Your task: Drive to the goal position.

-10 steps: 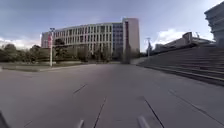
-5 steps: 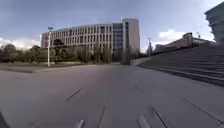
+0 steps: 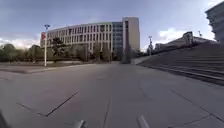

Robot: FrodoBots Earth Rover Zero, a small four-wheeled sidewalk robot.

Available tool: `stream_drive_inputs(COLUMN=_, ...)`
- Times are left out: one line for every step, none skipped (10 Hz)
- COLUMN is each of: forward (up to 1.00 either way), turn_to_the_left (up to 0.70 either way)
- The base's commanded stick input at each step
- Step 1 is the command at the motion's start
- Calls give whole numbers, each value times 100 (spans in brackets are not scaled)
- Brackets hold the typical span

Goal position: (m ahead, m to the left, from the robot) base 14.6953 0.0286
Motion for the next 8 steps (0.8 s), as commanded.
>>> stream_drive_inputs(forward=100, turn_to_the_left=0)
stream_drive_inputs(forward=100, turn_to_the_left=0)
stream_drive_inputs(forward=100, turn_to_the_left=0)
stream_drive_inputs(forward=100, turn_to_the_left=0)
stream_drive_inputs(forward=100, turn_to_the_left=0)
stream_drive_inputs(forward=100, turn_to_the_left=0)
stream_drive_inputs(forward=100, turn_to_the_left=0)
stream_drive_inputs(forward=100, turn_to_the_left=0)
